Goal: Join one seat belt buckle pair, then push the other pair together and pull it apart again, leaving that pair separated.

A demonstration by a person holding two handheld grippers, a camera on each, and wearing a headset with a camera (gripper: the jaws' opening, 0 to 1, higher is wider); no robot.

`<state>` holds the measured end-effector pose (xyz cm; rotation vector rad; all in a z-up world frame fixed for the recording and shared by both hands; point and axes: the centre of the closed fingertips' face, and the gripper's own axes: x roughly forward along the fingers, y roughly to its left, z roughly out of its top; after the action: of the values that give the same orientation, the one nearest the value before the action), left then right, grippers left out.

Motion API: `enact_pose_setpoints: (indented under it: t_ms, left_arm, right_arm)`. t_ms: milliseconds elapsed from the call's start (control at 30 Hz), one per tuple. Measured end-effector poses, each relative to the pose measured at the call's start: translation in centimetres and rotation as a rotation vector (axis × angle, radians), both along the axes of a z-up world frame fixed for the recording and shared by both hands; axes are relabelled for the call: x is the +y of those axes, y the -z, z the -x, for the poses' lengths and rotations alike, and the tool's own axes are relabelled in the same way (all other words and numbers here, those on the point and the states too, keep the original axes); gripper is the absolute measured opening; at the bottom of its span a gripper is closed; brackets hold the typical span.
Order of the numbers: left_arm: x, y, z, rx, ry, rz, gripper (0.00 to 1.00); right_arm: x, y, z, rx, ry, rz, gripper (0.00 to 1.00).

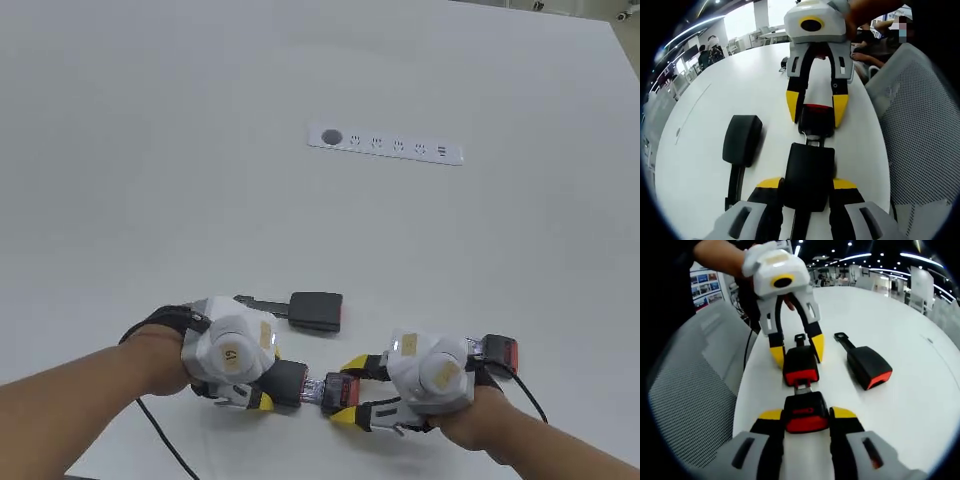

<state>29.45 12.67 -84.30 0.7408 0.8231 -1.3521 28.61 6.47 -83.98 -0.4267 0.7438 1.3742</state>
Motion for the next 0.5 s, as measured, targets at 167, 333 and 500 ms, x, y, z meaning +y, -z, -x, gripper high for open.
enact_pose_setpoints:
  t_ms: [167,333,500]
  left_arm:
    - [-0.09,-0.04,0.05,0.001,0.005,-0.007,0.36]
    - [-0.1,-0.06,0.09,-0.002,0.025,-0.011,0.35]
    - [-0.23,-0.07,0.13,-0.006,0.051,-0.017,0.35]
  right_arm:
    - [0.1,0.02,-0.05,0.007,0.018,-0.001,0.35]
    - [0.29,-0.03,-0.04,0.008,0.024,0.015,0.35]
    - [0.78,-0.11,-0.19,0.03,0.02,0.014,0.34]
